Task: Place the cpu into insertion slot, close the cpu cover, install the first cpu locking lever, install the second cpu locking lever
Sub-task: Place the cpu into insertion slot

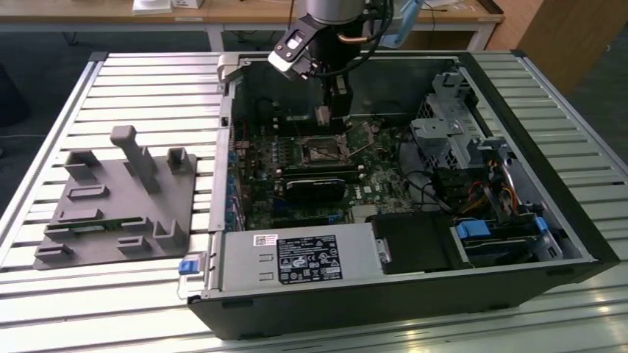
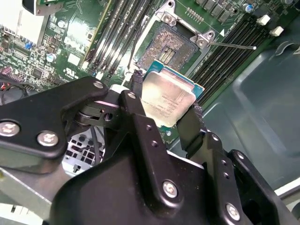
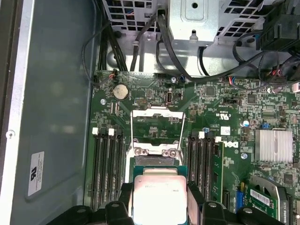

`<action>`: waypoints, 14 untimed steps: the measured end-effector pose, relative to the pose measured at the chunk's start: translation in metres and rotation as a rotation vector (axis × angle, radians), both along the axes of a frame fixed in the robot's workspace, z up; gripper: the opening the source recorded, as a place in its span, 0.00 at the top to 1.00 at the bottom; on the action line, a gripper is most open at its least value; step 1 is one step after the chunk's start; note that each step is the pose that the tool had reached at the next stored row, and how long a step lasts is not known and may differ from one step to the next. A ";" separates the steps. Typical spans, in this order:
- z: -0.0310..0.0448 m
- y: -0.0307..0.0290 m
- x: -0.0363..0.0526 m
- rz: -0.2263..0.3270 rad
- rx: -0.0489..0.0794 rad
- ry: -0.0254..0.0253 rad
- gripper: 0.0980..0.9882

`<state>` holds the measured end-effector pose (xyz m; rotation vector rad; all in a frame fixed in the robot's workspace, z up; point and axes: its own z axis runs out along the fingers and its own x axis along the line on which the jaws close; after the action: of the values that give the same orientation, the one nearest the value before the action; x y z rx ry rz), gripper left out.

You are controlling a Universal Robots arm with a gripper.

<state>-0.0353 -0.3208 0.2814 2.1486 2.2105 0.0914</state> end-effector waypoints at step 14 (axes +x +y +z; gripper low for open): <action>-0.0024 0.0000 -0.0001 0.000 0.000 -0.0001 0.50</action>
<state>-0.0354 -0.3208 0.2790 2.1487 2.2106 0.0918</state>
